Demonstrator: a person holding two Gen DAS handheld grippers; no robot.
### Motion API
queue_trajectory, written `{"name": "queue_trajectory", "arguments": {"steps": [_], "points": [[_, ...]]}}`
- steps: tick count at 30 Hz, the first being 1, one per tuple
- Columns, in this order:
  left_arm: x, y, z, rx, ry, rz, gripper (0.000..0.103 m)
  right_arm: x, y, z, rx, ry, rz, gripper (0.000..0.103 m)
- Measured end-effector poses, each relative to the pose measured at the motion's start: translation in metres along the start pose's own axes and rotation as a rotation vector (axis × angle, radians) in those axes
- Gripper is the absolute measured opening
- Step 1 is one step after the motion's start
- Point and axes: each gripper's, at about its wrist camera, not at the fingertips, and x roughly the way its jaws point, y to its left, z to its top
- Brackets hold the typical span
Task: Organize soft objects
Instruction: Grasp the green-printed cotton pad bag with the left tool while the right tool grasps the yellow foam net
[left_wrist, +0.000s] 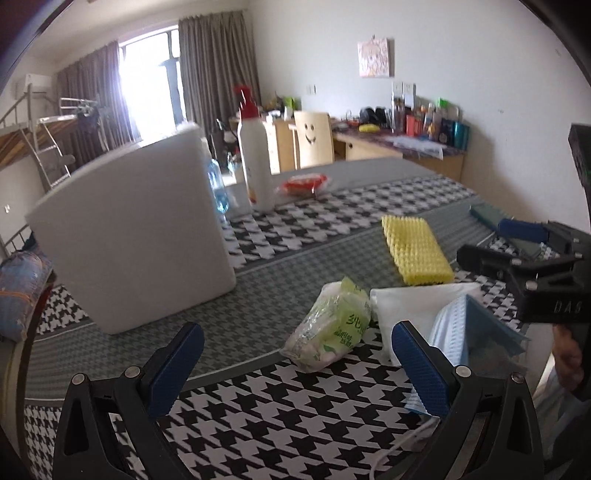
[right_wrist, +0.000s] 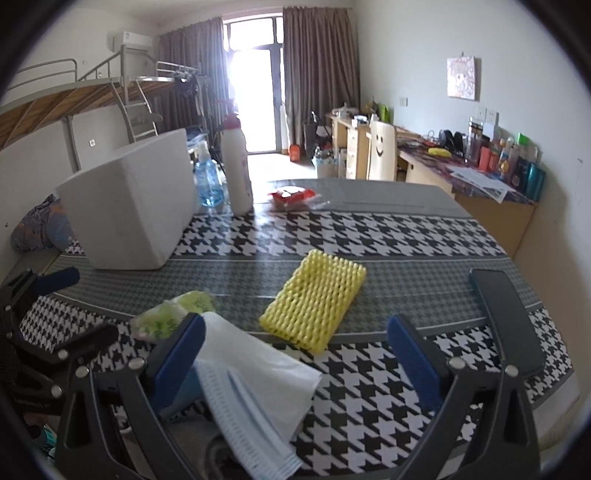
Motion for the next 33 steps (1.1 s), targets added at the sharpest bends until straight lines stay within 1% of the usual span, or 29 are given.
{"name": "queue_trajectory", "arguments": {"steps": [4,6,8,11,12,13,15,17,19,21,23,27,29,33], "points": [[0.01,-0.001,0.001,0.001,0.03,-0.019,0.098,0.013,-0.005,0.003,0.022,0.051,0.001,0.1],[0.015,-0.003,0.002,0.01,0.04,-0.03,0.097,0.019,-0.008,0.005,0.035,0.073,0.005,0.1],[0.019,-0.005,0.003,0.023,0.054,-0.038,0.093,0.025,-0.009,0.006,0.047,0.097,0.002,0.1],[0.025,-0.005,0.005,0.034,0.076,-0.045,0.089,0.031,-0.013,0.007,0.062,0.121,0.007,0.099],[0.028,-0.005,0.005,0.037,0.083,-0.043,0.088,0.033,-0.014,0.007,0.064,0.129,0.008,0.097],[0.031,-0.005,0.005,0.039,0.091,-0.042,0.084,0.035,-0.014,0.007,0.064,0.133,0.007,0.096],[0.036,-0.005,0.006,0.039,0.113,-0.051,0.081,0.039,-0.015,0.007,0.065,0.145,-0.001,0.093],[0.04,-0.005,0.006,0.038,0.129,-0.054,0.076,0.044,-0.017,0.007,0.077,0.167,-0.001,0.09],[0.043,-0.006,0.004,0.043,0.139,-0.057,0.074,0.047,-0.019,0.007,0.087,0.174,0.002,0.089],[0.044,-0.005,0.003,0.042,0.144,-0.061,0.074,0.05,-0.02,0.008,0.091,0.182,0.003,0.089],[0.045,-0.006,0.003,0.046,0.152,-0.061,0.068,0.053,-0.02,0.008,0.092,0.189,-0.001,0.088],[0.047,-0.01,0.002,0.065,0.164,-0.064,0.064,0.062,-0.02,0.009,0.093,0.212,-0.005,0.084],[0.047,-0.011,0.001,0.068,0.167,-0.07,0.058,0.065,-0.021,0.01,0.093,0.219,-0.006,0.082],[0.048,-0.013,0.0,0.077,0.179,-0.08,0.053,0.073,-0.022,0.009,0.097,0.251,-0.002,0.075]]}}
